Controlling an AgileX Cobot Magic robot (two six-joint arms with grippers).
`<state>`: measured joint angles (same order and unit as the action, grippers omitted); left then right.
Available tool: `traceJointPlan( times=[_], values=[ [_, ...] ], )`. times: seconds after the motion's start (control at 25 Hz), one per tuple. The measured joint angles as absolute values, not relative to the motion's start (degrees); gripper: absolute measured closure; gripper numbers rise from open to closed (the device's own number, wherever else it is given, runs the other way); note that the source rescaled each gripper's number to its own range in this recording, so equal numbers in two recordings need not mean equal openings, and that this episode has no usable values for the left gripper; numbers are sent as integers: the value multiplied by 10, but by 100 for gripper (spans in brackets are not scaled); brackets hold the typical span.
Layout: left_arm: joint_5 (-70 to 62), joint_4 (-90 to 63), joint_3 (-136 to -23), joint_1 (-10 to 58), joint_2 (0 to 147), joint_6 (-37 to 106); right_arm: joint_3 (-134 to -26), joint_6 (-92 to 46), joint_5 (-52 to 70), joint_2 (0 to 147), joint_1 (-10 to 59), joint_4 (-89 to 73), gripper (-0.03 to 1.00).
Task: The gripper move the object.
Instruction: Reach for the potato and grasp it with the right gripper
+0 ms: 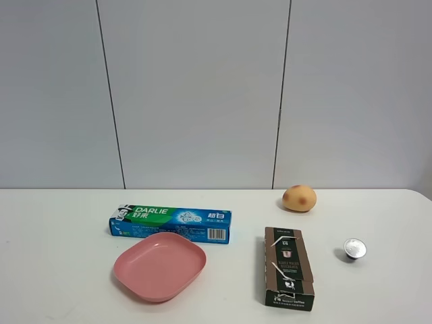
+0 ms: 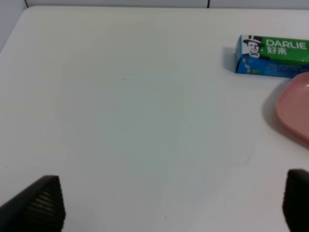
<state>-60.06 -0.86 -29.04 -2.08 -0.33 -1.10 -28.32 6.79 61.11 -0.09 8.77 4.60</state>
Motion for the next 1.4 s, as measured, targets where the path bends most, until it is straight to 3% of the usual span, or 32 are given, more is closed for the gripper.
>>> traceJointPlan(
  times=[0.04, 1.4],
  values=[
    [-601, -9, -290, -21, -3, -11, -283, 68, 611, -1, 88, 46, 18],
    [-601, -8, -290, -21, -3, -11, -283, 68, 611, -1, 88, 46, 18]
  ],
)
